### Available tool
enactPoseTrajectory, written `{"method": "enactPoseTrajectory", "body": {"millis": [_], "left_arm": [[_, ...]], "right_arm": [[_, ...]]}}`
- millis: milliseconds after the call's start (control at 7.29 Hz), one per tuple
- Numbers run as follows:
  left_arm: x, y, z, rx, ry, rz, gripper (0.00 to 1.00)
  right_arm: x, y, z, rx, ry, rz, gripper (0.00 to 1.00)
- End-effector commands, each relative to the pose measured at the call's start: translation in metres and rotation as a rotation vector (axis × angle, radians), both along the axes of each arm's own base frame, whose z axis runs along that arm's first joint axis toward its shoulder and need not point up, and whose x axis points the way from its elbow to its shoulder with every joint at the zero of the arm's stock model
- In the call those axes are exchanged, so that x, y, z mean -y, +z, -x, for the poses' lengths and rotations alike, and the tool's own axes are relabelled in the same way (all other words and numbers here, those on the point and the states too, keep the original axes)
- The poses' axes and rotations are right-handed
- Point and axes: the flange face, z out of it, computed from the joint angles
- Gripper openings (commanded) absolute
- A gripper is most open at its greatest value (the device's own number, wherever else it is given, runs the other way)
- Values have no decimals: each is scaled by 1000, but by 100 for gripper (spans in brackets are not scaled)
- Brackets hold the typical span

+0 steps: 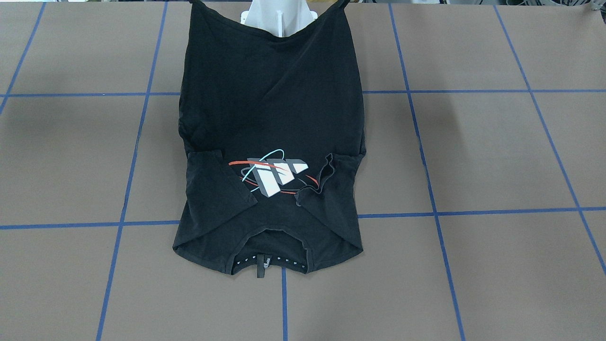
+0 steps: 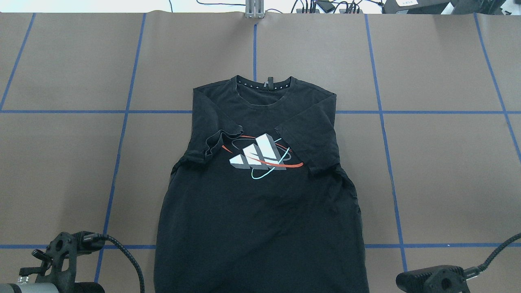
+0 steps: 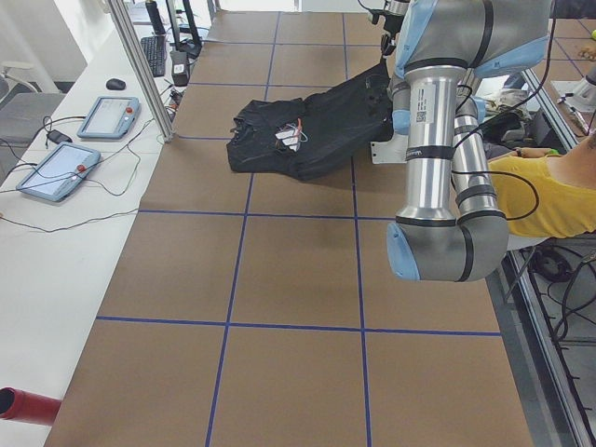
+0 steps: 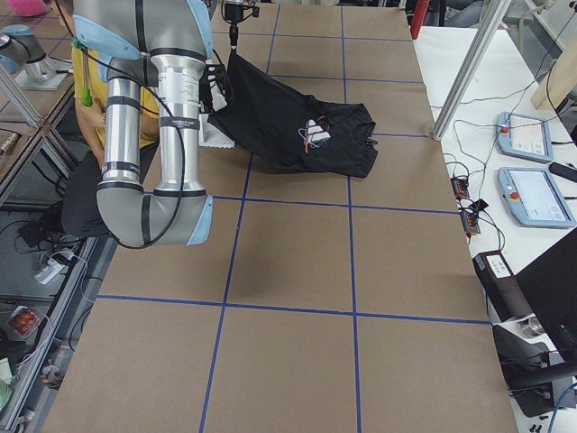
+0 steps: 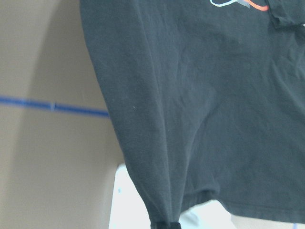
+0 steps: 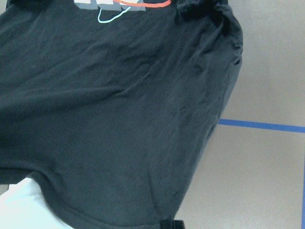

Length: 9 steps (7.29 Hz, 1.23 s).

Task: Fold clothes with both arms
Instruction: 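Lift the hem with both grippers and fold it toward the collar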

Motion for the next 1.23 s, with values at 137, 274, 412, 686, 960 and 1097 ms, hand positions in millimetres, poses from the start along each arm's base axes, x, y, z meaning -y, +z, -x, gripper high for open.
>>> {"method": "enactPoseTrajectory", "body": {"millis": [137,274,412,686,960,1097], "left_arm": [[79,9,-23,62,-200,-50,0],[110,12,-36,81,-273,-68,0],[134,20,-49,120,-327,-110,0],[197,11,-45,130,-458,-129,0],[232,-5,-17,122,-528,-188,0],[248,-12,-9,122,-559,-213,0]], "right_arm": [[50,-11,-15,32,164,7,0],[66,-11,-16,32,218,1,0],[83,-10,-21,26,274,-5,0],[125,-9,-30,19,415,-9,0],[175,-12,-7,1,522,-8,0],[195,-11,-6,-16,545,-7,0]]}}
